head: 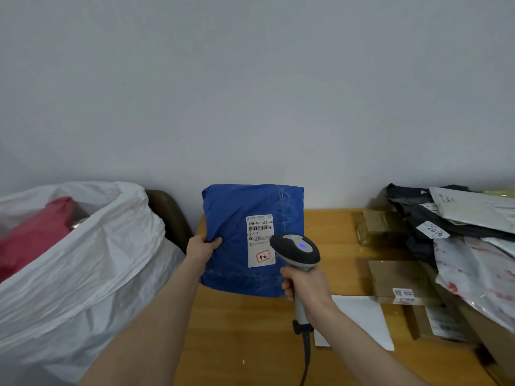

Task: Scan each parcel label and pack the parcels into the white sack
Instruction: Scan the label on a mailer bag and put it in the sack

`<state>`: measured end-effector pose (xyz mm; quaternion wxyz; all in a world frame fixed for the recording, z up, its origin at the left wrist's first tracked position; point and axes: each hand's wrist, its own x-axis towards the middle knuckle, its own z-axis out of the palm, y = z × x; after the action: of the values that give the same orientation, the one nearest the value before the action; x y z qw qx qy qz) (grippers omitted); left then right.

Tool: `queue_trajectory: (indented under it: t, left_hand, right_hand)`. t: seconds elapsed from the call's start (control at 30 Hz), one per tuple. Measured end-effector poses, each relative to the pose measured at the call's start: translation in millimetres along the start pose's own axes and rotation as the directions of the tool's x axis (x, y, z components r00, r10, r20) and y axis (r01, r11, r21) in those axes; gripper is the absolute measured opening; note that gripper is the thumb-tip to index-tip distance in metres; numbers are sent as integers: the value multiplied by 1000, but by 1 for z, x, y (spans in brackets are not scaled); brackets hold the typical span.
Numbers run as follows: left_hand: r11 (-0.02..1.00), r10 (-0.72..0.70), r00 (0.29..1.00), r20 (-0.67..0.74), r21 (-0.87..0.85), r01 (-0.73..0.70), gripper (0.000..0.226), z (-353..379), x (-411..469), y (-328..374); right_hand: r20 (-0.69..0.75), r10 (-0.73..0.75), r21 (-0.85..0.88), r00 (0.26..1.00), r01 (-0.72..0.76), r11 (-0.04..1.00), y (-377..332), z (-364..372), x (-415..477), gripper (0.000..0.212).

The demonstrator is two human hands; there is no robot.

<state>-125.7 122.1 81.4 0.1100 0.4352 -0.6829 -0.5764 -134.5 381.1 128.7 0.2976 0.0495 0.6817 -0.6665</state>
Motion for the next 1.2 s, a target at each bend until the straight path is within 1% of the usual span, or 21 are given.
queue_trajectory:
  t: [0.17,0.27,0.33,0.43,0.5,0.57,0.63,0.7,0.8,0.9,0.97,1.03,1.1,1.13,1.2]
  left_hand:
    - [1000,15,1000,-12,-20,-15,37,2,-4,2]
    - [999,20,1000,-11,-36,-21,36,1,-9,7]
    - [998,28,999,-23,-57,-30,28,-3,-13,13]
    - [993,62,997,-44,-94,-66,5,-16,-20,28]
    - [990,95,991,-89,-98,-104,6,-32,-26,43]
    - [983,130,979,-154,-106,-147,19,-53,-30,61]
    - [974,161,959,-232,-122,-193,24,-80,-34,83]
    - [960,192,924,-330,-132,-246,23,-115,-37,105]
    - [932,259,830,-495,-97,-349,19,-180,-42,136]
    - [896,336,699,-631,-14,-443,6,-249,-44,157]
    - [881,381,598,-705,80,-467,5,-295,-40,165]
    - [873,438,507,-742,217,-437,11,-339,-32,166]
    - [863,495,454,-741,355,-360,16,-379,-18,162]
    - [858,512,449,-733,411,-308,17,-398,-9,159]
    - [845,524,474,-708,500,-189,19,-432,10,150]
  right_hand:
    - [4,13,6,1000,-13,1000,-3,-6,-1,10]
    - [21,-11,17,1000,10,1000,-5,-7,-2,9]
    - [44,-45,23,998,44,999,-9,-7,-1,8]
    - [59,-91,59,994,88,994,-23,0,4,6]
    - [76,-123,95,990,115,989,-36,12,8,3]
    - [106,-150,112,983,139,984,-50,28,11,5]
    - [153,-171,123,973,152,981,-65,50,12,4]
    - [179,-189,135,966,166,977,-80,77,12,4]
    - [214,-228,141,950,201,969,-99,124,9,5]
    - [253,-259,148,932,227,963,-111,173,6,9]
    - [266,-258,137,929,228,964,-113,208,7,10]
    - [279,-240,116,930,215,970,-113,244,9,10]
    - [286,-204,104,936,181,978,-112,281,14,7]
    - [286,-189,105,939,165,981,-110,300,16,6]
    - [275,-167,108,947,143,984,-106,335,22,5]
